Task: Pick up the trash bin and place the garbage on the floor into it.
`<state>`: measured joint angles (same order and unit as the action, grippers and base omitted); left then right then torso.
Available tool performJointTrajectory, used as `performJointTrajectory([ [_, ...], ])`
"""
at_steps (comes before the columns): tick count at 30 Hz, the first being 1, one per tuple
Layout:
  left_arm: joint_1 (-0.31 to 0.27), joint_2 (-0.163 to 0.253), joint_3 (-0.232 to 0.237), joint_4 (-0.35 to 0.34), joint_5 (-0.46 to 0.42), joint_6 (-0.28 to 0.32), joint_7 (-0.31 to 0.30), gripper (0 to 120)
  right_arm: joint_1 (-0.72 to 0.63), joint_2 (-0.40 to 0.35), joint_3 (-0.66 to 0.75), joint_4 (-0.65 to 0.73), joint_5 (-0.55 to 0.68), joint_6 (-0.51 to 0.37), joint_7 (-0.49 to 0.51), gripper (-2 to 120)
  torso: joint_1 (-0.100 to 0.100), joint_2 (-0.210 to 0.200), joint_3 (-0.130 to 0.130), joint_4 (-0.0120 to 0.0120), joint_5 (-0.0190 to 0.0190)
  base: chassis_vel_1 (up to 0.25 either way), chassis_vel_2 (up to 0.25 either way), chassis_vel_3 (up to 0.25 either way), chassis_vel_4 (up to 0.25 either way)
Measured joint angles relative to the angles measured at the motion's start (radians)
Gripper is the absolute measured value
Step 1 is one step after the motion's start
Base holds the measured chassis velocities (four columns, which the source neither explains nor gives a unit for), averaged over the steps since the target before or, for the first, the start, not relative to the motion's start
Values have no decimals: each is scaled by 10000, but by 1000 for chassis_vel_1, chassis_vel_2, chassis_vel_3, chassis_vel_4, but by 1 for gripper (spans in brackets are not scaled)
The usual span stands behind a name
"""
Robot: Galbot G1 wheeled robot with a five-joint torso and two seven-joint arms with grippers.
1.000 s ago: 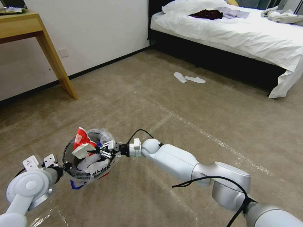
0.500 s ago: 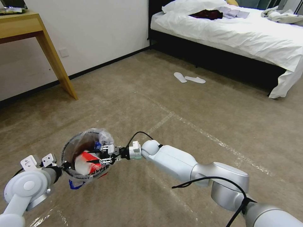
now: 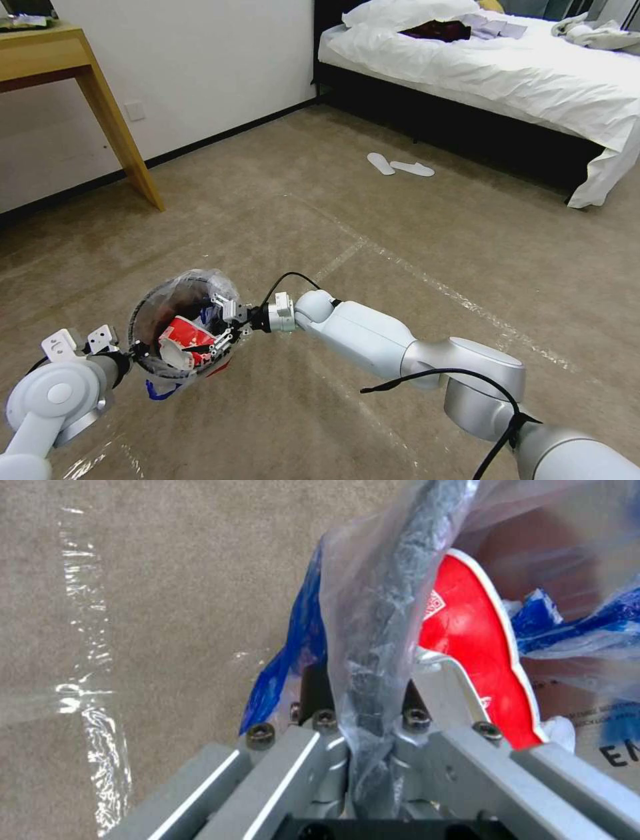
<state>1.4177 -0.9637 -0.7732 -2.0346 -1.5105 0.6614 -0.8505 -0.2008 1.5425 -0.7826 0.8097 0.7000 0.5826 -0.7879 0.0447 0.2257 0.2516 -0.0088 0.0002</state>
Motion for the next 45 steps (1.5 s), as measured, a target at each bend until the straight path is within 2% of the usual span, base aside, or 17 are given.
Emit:
performJointTrajectory([
  [5, 22, 13, -23, 2, -7, 7, 0, 1, 178, -221, 822, 837, -52, 298, 893, 100, 0, -1, 0, 0, 0, 0, 0, 0, 0],
  [8, 33, 52, -37, 5, -13, 20, 1, 1, 355, -630, 2156, 1899, -97, 416, 2499, 100, -2, -2, 0, 1, 0, 0, 0, 0, 0],
  [10, 35, 58, -44, 3, -15, 23, 1, 1, 355, -704, 2414, 2073, -131, 420, 2827, 100, -2, -2, 0, 0, 0, 0, 0, 0, 0],
  [11, 43, 84, -80, -2, -57, 48, 2, 1, 322, -961, 3129, 2561, -279, 429, 3748, 100, -1, -2, -1, 0, 1, 0, 0, 0, 0],
  [12, 43, 84, -80, -2, -57, 48, 2, 1, 322, -961, 3129, 2561, -279, 429, 3748, 100, -1, -2, -1, 0, 1, 0, 0, 0, 0],
  [13, 48, 107, -97, -2, -74, 58, 2, 1, 247, -1128, 3530, 2864, -425, 414, 4225, 100, -1, -2, -1, -3, 1, 0, 0, 0, 0],
  [15, 71, 186, -149, -13, -199, 151, -49, 1, -157, -1586, 4433, 3637, -753, 365, 5366, 100, -2, -2, 0, -3, 2, 0, 0, 0, 0],
  [18, 107, 241, -223, -91, -261, 212, -123, 1, -946, -2015, 5396, 4457, -866, 231, 6063, 100, -2, -1, -1, 1, 2, 0, 0, 0, 0],
  [21, 127, 254, -259, -118, -269, 229, -154, 1, -1348, -2174, 5839, 4753, -929, 174, 6241, 100, -1, -1, -1, 1, 3, 0, 0, 0, 0],
  [23, 290, 231, -455, -173, -220, 288, -181, 1, -2691, -2571, 7309, 5562, -1140, 42, 6521, 100, -1, -2, 0, -3, 4, 0, 0, 0, 0],
  [24, 290, 231, -455, -173, -220, 288, -181, 1, -2691, -2571, 7309, 5562, -1140, 42, 6521, 100, -1, -2, 0, -3, 4, 0, 0, 0, 0],
  [27, 478, 193, -638, -173, -28, 337, -129, 1, -4143, -2885, 8946, 6436, -1467, -49, 6583, 100, -2, -1, -1, 0, 2, 0, 0, 0, 0],
  [30, 526, 163, -688, -182, -4, 360, -109, 1, -4927, -2895, 9712, 6770, -1732, -50, 6634, 100, -2, -1, -2, 1, 3, 0, 0, 0, 0],
  [32, 575, 87, -794, -212, 42, 393, -108, 1, -6358, -2744, 10892, 7148, -2182, -11, 6728, 100, -2, -1, -1, -2, 5, 0, 0, 0, 0],
  [37, 614, 41, -816, -228, 215, 437, -49, 1, -7572, -2544, 12050, 7545, -2718, 108, 6744, 100, -3, -1, -3, -5, 1, 0, 0, 0, 0],
  [40, 821, -28, -937, -212, 541, 489, 56, 1, -8863, -2248, 13141, 7994, -3751, 444, 7022, 100, -3, -1, -3, -1, 1, 0, 0, 0, 0],
  [45, 1101, -105, -1154, -265, 773, 558, 152, 1, -9871, -1834, 13896, 8318, -4734, 876, 7193, 100, -3, 0, -2, 3, 0, 0, 0, 0, 0],
])
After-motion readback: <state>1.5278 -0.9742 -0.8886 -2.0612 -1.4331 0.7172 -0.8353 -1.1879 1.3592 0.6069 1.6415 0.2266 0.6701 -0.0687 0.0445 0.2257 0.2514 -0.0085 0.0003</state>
